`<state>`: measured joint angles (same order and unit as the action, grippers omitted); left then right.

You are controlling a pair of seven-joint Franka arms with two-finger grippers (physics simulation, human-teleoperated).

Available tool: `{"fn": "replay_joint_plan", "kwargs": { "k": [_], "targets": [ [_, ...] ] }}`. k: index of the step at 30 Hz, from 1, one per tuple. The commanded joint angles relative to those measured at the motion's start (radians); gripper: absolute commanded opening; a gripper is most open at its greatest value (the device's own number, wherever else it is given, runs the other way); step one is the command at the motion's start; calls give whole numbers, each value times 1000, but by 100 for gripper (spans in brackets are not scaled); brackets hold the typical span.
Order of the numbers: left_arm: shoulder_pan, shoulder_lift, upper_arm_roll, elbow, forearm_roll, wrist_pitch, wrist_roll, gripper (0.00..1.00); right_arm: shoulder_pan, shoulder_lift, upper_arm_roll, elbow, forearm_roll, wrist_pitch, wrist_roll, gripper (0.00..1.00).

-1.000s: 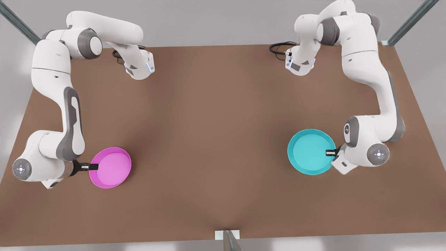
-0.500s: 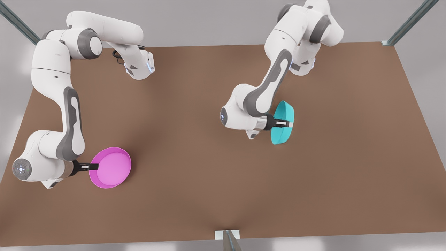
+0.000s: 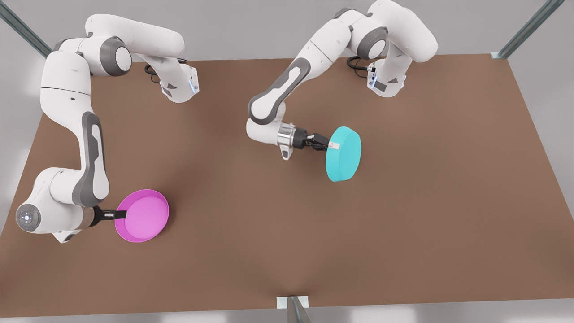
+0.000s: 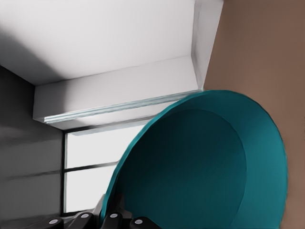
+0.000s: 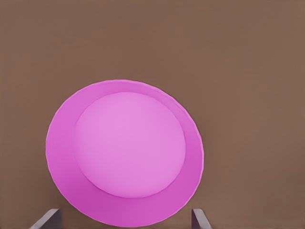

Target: Flip the blue plate over with the left arm, and stack the pink plate on top of the blue plate with the right arm

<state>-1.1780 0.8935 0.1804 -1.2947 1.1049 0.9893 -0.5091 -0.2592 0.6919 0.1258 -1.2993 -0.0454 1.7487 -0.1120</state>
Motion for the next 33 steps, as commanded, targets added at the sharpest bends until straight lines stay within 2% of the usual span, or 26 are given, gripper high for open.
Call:
{"fn": "replay_joint_plan", "kwargs": {
  "k": [1, 11, 21, 33],
  "targets": [
    [-2, 5, 1, 2, -30, -3, -9, 21, 0, 0, 0, 0, -1, 0, 0, 100],
    [-87, 143, -1, 103, -37, -133, -186, 21, -3, 0, 0, 0, 1, 0, 0, 100],
    [-150, 242, -1, 110, -14, -136, -264, 21, -5, 0, 0, 0, 1, 0, -2, 100],
    [-160, 292, -42, 146, -23, -135, -278, 21, 0, 0, 0, 0, 1, 0, 0, 100]
  ]
}}
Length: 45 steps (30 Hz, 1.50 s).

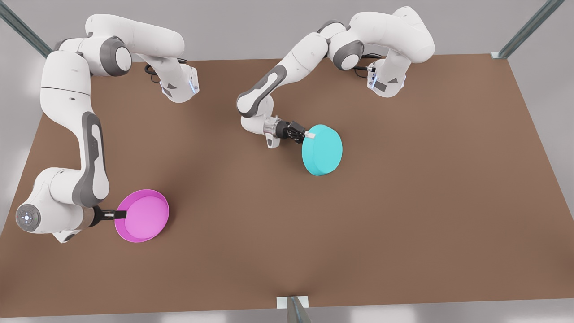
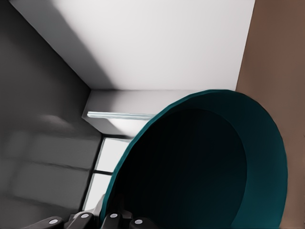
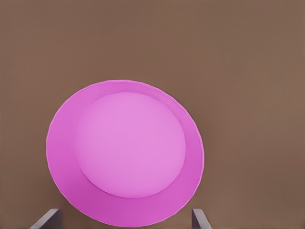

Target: Flip the blue plate over with the left arm, and stack the pink plate on top of the blue plate with the right arm

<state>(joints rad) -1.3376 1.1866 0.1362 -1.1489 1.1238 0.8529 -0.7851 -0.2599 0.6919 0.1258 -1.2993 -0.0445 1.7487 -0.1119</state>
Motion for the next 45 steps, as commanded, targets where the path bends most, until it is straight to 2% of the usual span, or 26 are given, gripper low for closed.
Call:
{"fn": "replay_joint_plan", "kwargs": {
  "k": [1, 2, 3, 4, 13, 17, 23, 27, 31, 33, 38, 39, 40, 41, 42, 45],
  "targets": [
    [0, -1, 0, 0, -42, 2, -2, 21, -1, 0, 0, 0, 0, 0, 0, 100],
    [0, 1, 0, 0, -42, 2, -2, 21, -1, 0, 0, 0, -2, 0, 0, 100],
    [0, 1, 0, 0, -42, 2, -2, 58, -1, 0, 0, 0, 0, 0, 0, 100],
    [0, 5, 0, 14, -42, 6, -8, 100, 1, 0, 0, 0, 0, 0, 0, 100],
    [0, 50, -4, 95, -50, 1, -46, 100, -1, 0, 0, 2, 0, -2, -2, 100],
    [31, 50, -98, 141, -111, 12, -123, 100, 1, 0, 0, 0, -2, -2, 0, 100],
    [34, 50, -101, 199, -194, 29, -140, 100, 1, 0, 0, 2, -2, 0, -2, 100],
    [43, 42, -99, 251, -398, 72, -331, 100, -16, 0, 0, -9, -2, 12, -8, 100],
    [47, 15, -99, 324, -595, 98, -526, 100, -137, 14, 0, -15, 51, 17, -175, 100],
    [47, 15, -99, 330, -639, 126, -608, 100, -139, 18, 0, -46, 60, 83, -189, 100],
    [103, -47, -99, 408, -863, 403, -1082, 100, -122, 116, 0, -54, 94, 202, -193, 100],
    [143, -110, -99, 417, -933, 451, -1097, 100, -124, 124, 0, -54, 89, 209, -195, 100],
    [233, -228, -99, 417, -1032, 508, -1097, 100, -125, 135, 0, -54, 89, 213, -204, 100],
    [405, -355, -99, 417, -1134, 580, -1094, 100, -127, 136, 0, -54, 90, 216, -227, 100],
    [573, -410, -99, 417, -1158, 624, -1035, 100, -131, 140, 0, -52, 94, 216, -229, 100],
    [1014, -424, -92, 411, -1155, 540, 63, 100, -133, 158, 0, -52, 101, 232, -238, 100]
  ]
}}
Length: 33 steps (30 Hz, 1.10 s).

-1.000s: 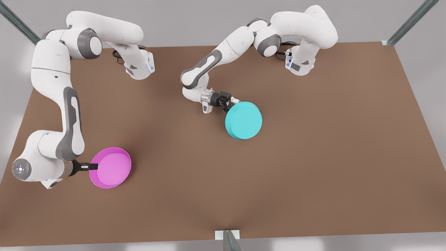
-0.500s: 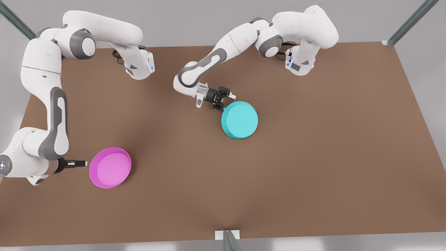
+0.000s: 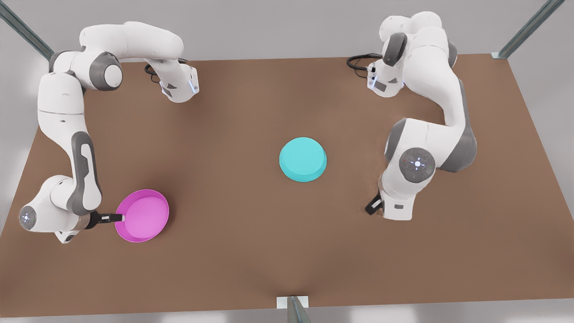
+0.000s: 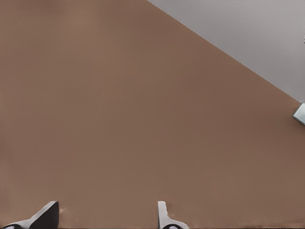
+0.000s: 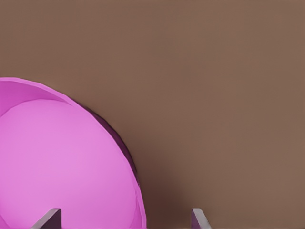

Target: Flip the blue plate over with the left arm, and stack the pink plate on top of the blue plate with the right arm

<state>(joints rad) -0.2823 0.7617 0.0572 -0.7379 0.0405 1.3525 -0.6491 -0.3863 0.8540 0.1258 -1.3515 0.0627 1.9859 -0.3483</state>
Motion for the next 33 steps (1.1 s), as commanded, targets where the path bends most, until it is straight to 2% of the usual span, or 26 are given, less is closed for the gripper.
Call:
{"fn": "replay_joint_plan", "kwargs": {
  "k": [1, 2, 3, 4, 5, 6, 7, 8, 11, 19, 22, 26, 33],
  "targets": [
    [12, -2, 15, 0, -60, -30, 234, 100, 0, 3, 0, 0, 2, 7, -1, 100],
    [25, -45, 94, 0, -60, -171, 484, 100, -3, 17, 0, 0, 2, 11, -1, 100],
    [67, -165, 118, -18, -60, -309, 683, 100, -3, 19, 0, 0, 3, 13, 0, 100],
    [78, -282, 112, -92, -50, -328, 729, 100, -2, 25, 0, 0, 11, 11, -1, 100],
    [84, -447, 95, -335, -44, -235, 729, 100, 0, 26, 0, 0, 11, 11, -1, 100],
    [86, -560, 73, -584, -22, -45, 727, 100, 0, 26, 0, 0, 11, 11, -1, 100],
    [109, -645, 26, -827, 2, 198, 723, 100, 0, 26, 0, 0, 11, 10, -1, 83],
    [114, -633, 21, -825, 4, 204, 724, 100, 0, 26, 0, 0, 9, 7, -1, 77],
    [106, -617, 21, -807, 24, 200, 724, 100, 0, 26, 0, 0, 9, 2, -1, 70],
    [104, -613, 19, -807, 25, 201, 724, 100, -2, 40, 0, -2, 9, -1, -8, 68],
    [104, -613, 19, -807, 25, 198, 724, 100, -2, 40, 0, -2, 11, -2, -9, 45],
    [104, -614, 18, -807, 25, 197, 726, 100, -2, 40, 0, -2, 9, -1, -9, 32],
    [104, -614, 18, -807, 25, 194, 724, 100, -9, 42, 0, 0, 57, -15, -37, 30]
  ]
}}
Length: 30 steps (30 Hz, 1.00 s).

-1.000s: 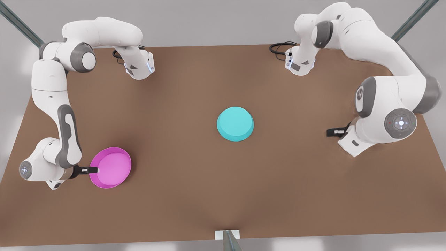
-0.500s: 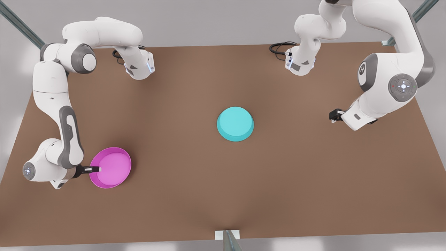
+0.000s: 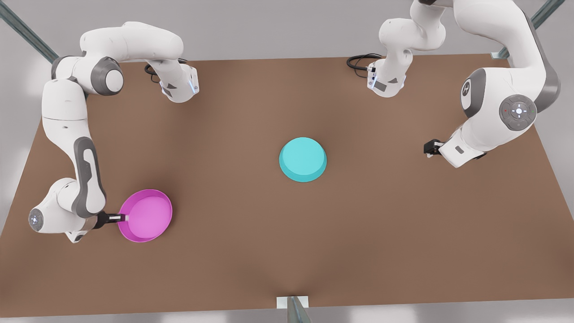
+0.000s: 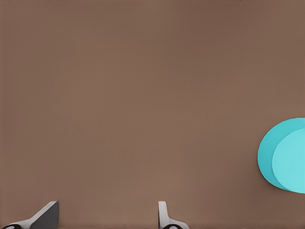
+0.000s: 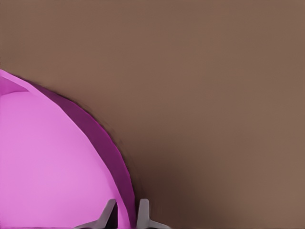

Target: Flip the blue plate over with the left arm, and stack the pink plate on top of the blue plate with the right arm

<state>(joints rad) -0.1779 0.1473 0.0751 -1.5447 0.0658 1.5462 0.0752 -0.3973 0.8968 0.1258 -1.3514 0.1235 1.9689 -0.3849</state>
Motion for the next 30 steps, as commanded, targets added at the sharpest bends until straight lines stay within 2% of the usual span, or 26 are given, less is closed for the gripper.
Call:
{"fn": "replay_joint_plan", "kwargs": {
  "k": [1, 7, 10, 18, 23, 30],
  "targets": [
    [0, 0, 0, 0, 0, 0, 0, 100, -2, 1, 0, 0, 8, -4, 0, 30],
    [-12, 1, 0, 0, 0, 0, -2, 100, -3, 8, 0, 3, 34, -19, -17, 30],
    [-11, 1, 2, 0, 0, 0, -2, 100, -3, 7, 0, 5, 30, -19, -19, 21],
    [-11, 0, 2, 0, 0, 0, 0, 100, 0, -1, 0, 11, 28, -19, -19, 21],
    [-11, 0, 2, 2, 0, -6, -2, 100, 15, -32, 5, 15, 30, -93, -25, 21],
    [-11, 0, 0, 2, 0, -8, -2, 100, 2, -35, 121, 9, 54, -151, -15, 21]
  ]
}}
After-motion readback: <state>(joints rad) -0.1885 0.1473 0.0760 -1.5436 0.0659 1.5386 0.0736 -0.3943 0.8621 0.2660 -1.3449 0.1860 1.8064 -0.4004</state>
